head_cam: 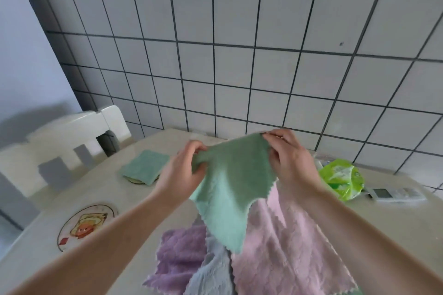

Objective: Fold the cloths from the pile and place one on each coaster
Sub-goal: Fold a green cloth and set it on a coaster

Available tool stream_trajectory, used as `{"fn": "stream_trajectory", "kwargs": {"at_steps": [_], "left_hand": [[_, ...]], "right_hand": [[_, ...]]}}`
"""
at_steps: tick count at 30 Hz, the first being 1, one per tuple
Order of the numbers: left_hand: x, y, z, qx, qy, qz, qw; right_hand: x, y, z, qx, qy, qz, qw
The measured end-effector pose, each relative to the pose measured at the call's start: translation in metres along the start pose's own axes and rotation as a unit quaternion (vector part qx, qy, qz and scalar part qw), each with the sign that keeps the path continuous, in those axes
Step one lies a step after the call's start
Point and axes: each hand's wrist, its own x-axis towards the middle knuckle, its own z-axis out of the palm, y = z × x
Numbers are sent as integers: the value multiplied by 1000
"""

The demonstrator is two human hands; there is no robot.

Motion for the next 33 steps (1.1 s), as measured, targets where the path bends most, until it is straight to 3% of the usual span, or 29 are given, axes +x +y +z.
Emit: {"fn": "stream_trajectory", "kwargs": {"at_steps": [3,7,11,16,19,24,29,33], "left_hand": [[23,-9,-34,23,33,41,998],[43,-30,-82,192,52,87,976],[37,-51,-122,279,100,96,950],[1,-76,-146,291,164,181,925],[-41,-85,-152,244,202,194,929],[-142,-87,-160,139,212,139,957],[-244,-87,-162,10,129,82,988],[-325,-94,-140,-64,37,25,997]], "right_hand": [[24,-11,-7,23,28,-12,999],[44,-20,6,-17,8,-52,998],[42,-43,22,-9,36,-66,997],[9,-76,22,27,78,-74,994],[-32,-99,15,51,92,-53,993],[-115,-140,0,234,160,51,958],[-215,-161,-6,373,59,147,914],[-292,-163,4,397,-21,220,891]]}}
